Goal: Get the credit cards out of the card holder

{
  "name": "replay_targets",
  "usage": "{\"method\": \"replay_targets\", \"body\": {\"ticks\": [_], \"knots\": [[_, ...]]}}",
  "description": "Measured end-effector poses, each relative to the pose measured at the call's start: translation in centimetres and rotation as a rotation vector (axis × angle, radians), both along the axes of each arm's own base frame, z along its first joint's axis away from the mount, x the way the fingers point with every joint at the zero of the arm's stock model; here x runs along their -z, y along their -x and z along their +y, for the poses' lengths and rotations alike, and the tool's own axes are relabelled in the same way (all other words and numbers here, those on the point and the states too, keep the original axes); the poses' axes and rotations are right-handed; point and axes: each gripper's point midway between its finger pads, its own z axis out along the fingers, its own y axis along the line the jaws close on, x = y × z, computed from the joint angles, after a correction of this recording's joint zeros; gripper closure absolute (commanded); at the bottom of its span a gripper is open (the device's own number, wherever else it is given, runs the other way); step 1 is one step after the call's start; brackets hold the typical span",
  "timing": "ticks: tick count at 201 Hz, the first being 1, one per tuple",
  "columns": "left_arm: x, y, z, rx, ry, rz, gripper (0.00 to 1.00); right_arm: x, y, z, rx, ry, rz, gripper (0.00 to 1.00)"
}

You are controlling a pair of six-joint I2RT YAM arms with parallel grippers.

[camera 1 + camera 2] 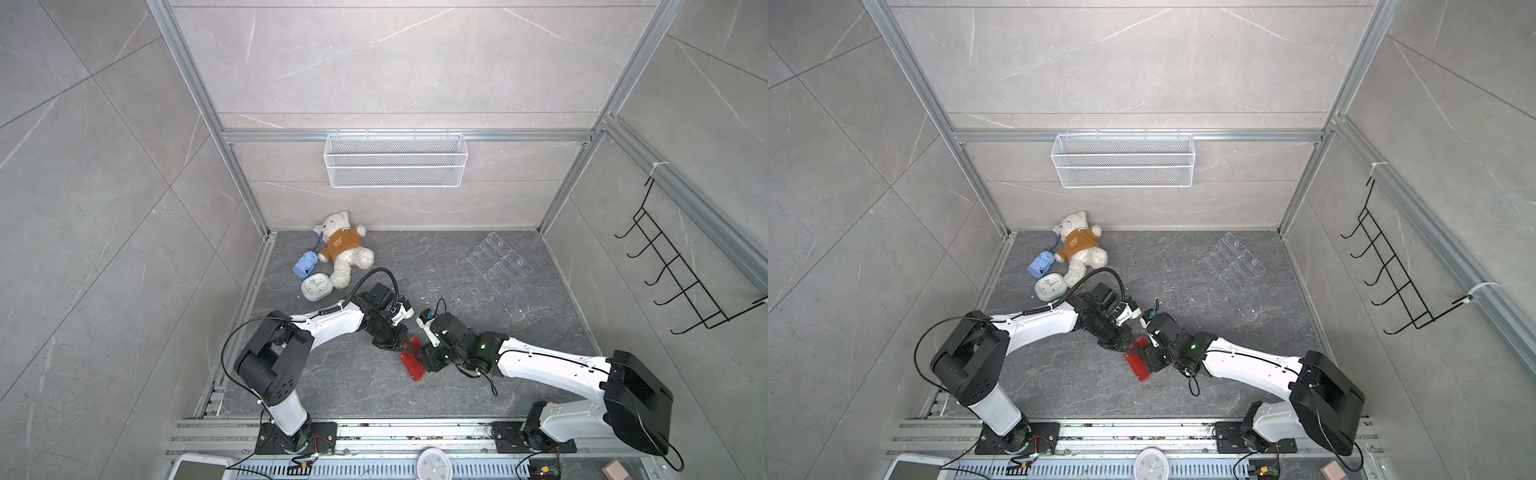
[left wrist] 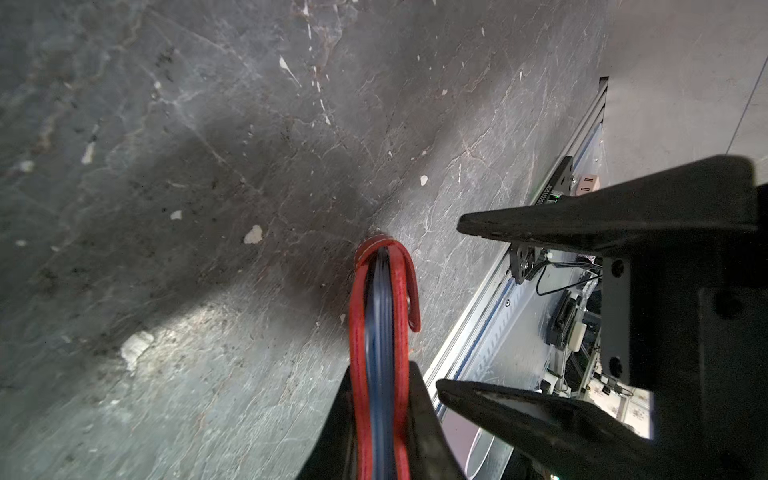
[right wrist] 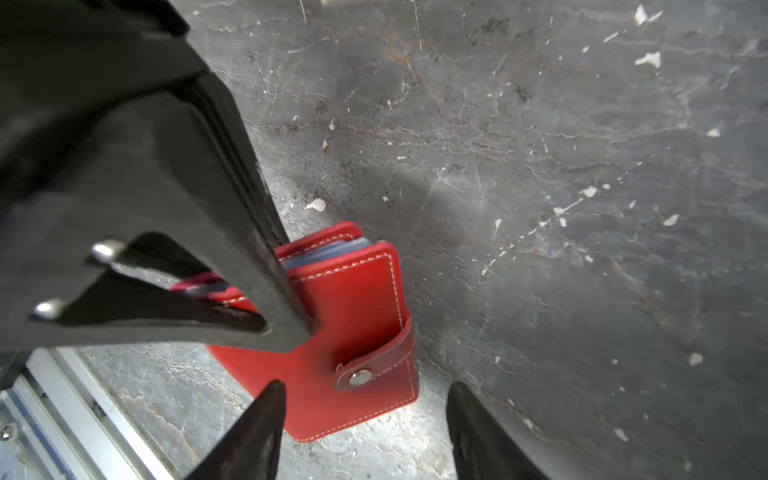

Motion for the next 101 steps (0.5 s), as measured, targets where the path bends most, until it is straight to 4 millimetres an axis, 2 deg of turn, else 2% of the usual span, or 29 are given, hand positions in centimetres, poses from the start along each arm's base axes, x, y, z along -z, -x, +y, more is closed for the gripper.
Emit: {"method": "replay_targets", "body": {"ticks": [54,101], "knots": [[0.5,-0.1,-0.1,0.000,0.001,0.012,1.00,2.1,0.2,0.1,0.017,0.054,0.019,0.48],[0.9,-0.2,0.0,-0.005,-0.004,0.024,1.00,2.6,-0.1,0.1,0.040,0.083,0.010,0.61]]}}
